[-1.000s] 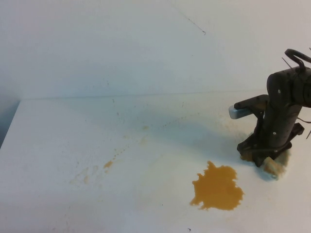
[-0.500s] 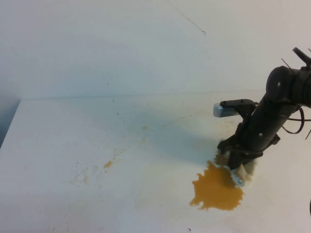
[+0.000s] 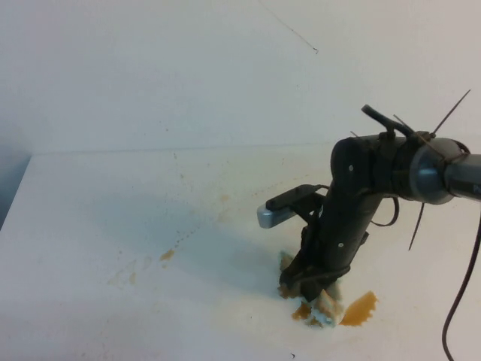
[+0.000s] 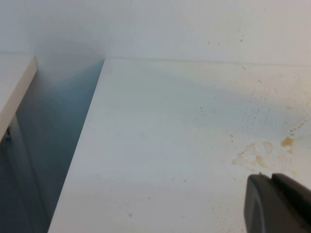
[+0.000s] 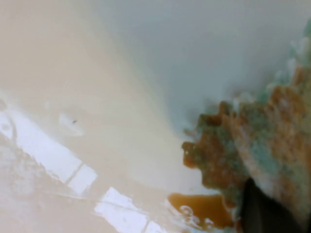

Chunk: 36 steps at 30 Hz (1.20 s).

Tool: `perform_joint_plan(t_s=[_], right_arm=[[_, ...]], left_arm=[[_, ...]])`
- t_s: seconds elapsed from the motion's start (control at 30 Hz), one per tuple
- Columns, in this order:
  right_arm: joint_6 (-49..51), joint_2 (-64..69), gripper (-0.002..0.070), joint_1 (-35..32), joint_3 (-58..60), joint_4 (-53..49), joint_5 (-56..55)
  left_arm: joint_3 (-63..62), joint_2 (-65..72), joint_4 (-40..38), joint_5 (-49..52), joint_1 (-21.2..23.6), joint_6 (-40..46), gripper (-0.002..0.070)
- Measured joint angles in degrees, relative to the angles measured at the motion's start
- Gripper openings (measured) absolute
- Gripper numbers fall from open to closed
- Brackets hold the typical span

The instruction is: Wipe the table

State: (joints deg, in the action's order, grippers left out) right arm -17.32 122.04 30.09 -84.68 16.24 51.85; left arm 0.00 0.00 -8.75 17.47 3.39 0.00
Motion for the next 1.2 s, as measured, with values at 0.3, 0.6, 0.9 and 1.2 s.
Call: perform_joint_plan(t_s=[0.3, 0.6, 0.9, 1.2], right_arm=[[6.82, -0.21, 0.0034, 6.89, -0.03, -9.79, 1.18], [12.04, -2.97, 0.0034, 7.41, 6.62, -12.57, -2.9], [19.55, -12.69, 0.0034, 7.51, 23.24, -19.24, -12.57], [22.7, -14.77, 0.0032, -1.68, 25.69, -23.34, -8.73]], left_arm=[[0.0, 0.0, 0.0, 0.0, 0.0, 0.0, -0.0003], [0.0, 0.0, 0.0, 0.0, 0.0, 0.0, -0.0003], [0.0, 0.0, 0.0, 0.0, 0.0, 0.0, 0.0], [0.0, 0.0, 0.0, 0.0, 0.0, 0.0, -0.0003]])
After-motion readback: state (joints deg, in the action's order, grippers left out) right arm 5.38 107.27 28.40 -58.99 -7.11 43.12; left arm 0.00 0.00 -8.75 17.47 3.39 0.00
